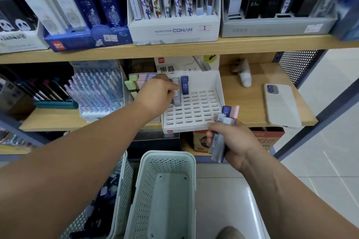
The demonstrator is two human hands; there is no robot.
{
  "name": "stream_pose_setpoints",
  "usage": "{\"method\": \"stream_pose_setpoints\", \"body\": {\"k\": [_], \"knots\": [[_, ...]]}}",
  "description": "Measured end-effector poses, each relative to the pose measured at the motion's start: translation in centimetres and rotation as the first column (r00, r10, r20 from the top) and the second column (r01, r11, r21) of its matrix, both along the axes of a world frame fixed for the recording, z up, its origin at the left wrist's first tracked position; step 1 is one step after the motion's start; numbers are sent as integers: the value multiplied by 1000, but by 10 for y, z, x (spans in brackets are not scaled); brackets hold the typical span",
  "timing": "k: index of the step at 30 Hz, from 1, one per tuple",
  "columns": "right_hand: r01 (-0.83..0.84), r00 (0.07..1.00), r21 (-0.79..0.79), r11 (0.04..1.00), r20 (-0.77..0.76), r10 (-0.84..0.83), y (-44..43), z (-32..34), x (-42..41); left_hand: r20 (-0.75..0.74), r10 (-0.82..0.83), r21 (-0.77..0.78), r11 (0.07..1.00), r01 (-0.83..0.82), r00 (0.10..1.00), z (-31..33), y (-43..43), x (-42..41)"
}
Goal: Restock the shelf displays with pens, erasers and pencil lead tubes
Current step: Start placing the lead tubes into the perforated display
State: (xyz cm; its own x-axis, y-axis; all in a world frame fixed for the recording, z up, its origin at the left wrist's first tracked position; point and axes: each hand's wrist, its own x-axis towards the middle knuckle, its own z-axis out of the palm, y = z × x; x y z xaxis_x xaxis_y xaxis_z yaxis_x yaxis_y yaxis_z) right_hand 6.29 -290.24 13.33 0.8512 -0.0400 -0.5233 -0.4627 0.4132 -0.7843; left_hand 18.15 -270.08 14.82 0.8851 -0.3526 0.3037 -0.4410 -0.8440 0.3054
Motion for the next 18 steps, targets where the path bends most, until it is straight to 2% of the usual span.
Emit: {"method": "stream_pose_setpoints", "body": {"k": [2, 4, 6, 8, 13, 16, 18], "knots": [[-79, 996, 11, 997, 28, 79, 3, 1, 1, 82, 18, -40, 999, -15, 996, 0, -3, -10], [-158, 985, 27, 987, 75, 156, 8, 3, -1, 52, 45, -191, 981, -34, 998, 4, -11, -29], [-224, 969, 29, 974, 116, 219, 15, 6, -3, -194, 8, -395, 915, -86, 981, 11, -23, -54], [-274, 950, -17, 961, 153, 274, 23, 9, -4, -425, -52, -547, 810, -211, 904, 12, -33, -75], [-341, 912, -111, 933, 200, 357, 34, 12, -7, -622, -84, -640, 628, -443, 779, 6, -32, -96], [-312, 929, -74, 947, 185, 320, 37, 13, -8, -689, -223, -686, 510, -520, 690, 8, -26, -97], [-279, 946, -41, 959, 162, 282, 37, 15, -7, -698, -248, -697, 452, -557, 672, 7, -21, -96]]}}
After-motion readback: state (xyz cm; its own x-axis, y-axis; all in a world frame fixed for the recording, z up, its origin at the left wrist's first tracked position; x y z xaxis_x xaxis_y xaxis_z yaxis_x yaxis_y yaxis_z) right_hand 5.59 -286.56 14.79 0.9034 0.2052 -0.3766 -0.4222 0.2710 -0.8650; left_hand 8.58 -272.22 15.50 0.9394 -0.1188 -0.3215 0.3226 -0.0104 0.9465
